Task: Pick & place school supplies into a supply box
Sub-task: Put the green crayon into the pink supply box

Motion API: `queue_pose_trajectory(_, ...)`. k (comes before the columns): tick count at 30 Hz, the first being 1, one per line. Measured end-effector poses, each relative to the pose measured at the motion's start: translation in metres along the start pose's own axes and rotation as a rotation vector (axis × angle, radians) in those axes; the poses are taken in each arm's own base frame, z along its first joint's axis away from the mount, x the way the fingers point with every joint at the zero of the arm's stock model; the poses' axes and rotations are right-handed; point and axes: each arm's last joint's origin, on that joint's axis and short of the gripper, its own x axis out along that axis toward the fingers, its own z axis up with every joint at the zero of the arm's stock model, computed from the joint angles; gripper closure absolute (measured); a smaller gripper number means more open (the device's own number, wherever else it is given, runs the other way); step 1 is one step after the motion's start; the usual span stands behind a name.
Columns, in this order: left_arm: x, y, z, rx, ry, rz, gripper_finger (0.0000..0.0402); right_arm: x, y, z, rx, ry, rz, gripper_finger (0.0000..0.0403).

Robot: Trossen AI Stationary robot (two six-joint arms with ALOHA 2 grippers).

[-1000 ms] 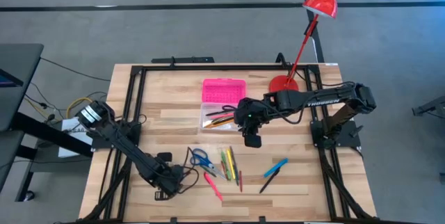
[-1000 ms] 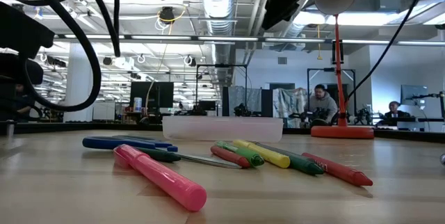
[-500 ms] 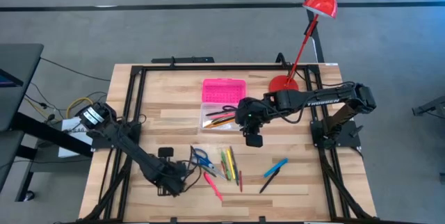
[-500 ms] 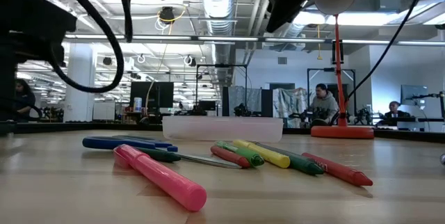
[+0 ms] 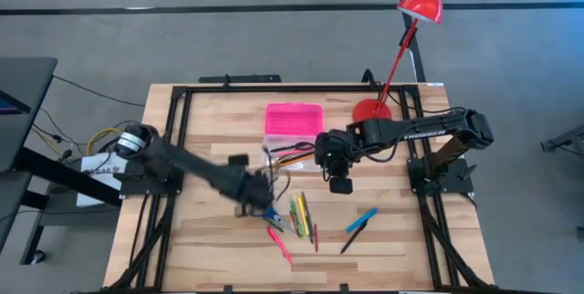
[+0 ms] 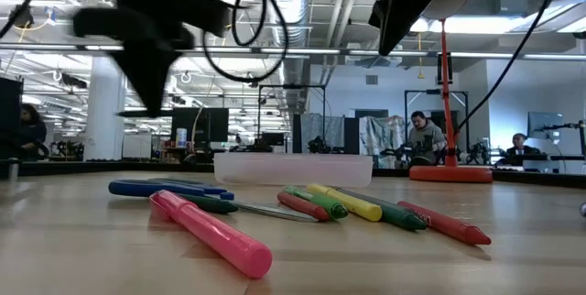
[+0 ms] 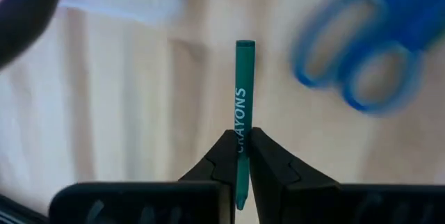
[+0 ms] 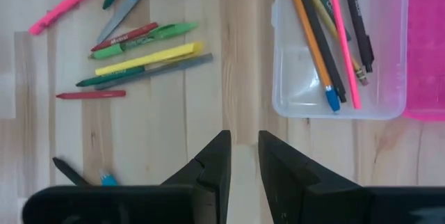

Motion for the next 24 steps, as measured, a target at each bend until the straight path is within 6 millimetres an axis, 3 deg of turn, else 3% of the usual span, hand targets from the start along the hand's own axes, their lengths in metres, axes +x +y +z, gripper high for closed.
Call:
queue_pose_trajectory(7, 0.018, 0.060, 0.048, -0.092, -0.180, -0.081, 0.0389, 0.000, 0.012, -0.002, -0.016, 0.012, -0.027, 0.0336)
queue_pose_trajectory(14, 0.028, 0.105, 0.074, -0.172, -0.357, -0.121, 0.0389, 0.000, 0.024, -0.004, 0.022, 0.005, -0.080, 0.0336)
queue_pose_trajectory(18, 0.033, 0.121, 0.077, -0.180, -0.385, -0.143, 0.0388, 0.000, 0.033, -0.005, 0.033, -0.003, -0.109, 0.0336)
queue_pose_trajectory(24, 0.051, 0.126, 0.083, -0.147, -0.363, -0.188, 0.0388, 0.000, 0.043, -0.007, 0.057, -0.016, -0.147, 0.0336)
